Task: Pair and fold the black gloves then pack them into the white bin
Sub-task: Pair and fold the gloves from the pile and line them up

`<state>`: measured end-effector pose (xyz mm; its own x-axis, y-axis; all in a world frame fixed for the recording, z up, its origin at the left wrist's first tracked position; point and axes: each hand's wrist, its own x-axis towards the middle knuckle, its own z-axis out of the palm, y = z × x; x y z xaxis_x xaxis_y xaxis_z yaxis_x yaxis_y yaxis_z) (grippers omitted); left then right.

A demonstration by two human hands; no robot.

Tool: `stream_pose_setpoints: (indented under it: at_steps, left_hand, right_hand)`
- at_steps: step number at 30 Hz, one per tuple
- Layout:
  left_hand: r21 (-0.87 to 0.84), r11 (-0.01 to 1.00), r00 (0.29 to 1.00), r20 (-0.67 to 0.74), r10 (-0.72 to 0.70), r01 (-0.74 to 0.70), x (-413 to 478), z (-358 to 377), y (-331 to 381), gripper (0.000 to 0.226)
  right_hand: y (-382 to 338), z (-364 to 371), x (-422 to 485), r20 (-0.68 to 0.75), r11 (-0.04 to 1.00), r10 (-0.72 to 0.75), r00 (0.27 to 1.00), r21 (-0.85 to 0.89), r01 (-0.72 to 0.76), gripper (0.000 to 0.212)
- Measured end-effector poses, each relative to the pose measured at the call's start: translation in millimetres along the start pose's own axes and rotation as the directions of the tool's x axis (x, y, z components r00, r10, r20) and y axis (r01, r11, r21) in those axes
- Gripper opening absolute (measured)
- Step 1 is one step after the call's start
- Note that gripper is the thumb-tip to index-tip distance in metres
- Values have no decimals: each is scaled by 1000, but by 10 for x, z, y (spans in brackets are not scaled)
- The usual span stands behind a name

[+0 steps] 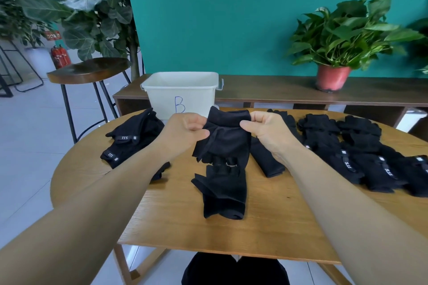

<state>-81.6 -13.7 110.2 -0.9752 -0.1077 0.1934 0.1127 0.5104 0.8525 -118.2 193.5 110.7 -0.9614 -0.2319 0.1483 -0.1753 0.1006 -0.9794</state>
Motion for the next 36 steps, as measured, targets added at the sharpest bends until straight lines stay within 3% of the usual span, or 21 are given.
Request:
stream_pose_setpoints:
  at_steps: [14, 23, 28, 30, 33, 36]
  left_hand:
    - [16, 1000, 995, 97, 18, -19, 452, 216, -526, 24]
    - [142, 966, 971, 137, 195, -214, 133, 208, -655, 28]
    - [311, 878, 931, 128, 342, -365, -36, 168, -800, 23]
    - [401, 790, 884, 151, 442, -463, -135, 174, -870, 17]
    - [502, 641, 808, 261, 527, -580, -279, 241, -1010, 28]
    - [544, 569, 779, 317, 542, -617, -421, 323, -1124, 40]
  right_hand:
    - [460, -9, 376, 50, 1000, 16, 999, -23, -14, 25]
    - [588, -20, 40, 115, 1000, -3, 993, -5, 3, 10]
    - [661, -13, -201, 158, 983, -36, 987, -170, 63, 12]
    - [735, 1, -330, 155, 959, -35, 987, -274, 77, 17]
    - [889, 51, -557, 117, 868, -104, 988, -475, 147, 23]
    - [1024, 102, -756, 132, 752, -73, 989, -644, 141, 28]
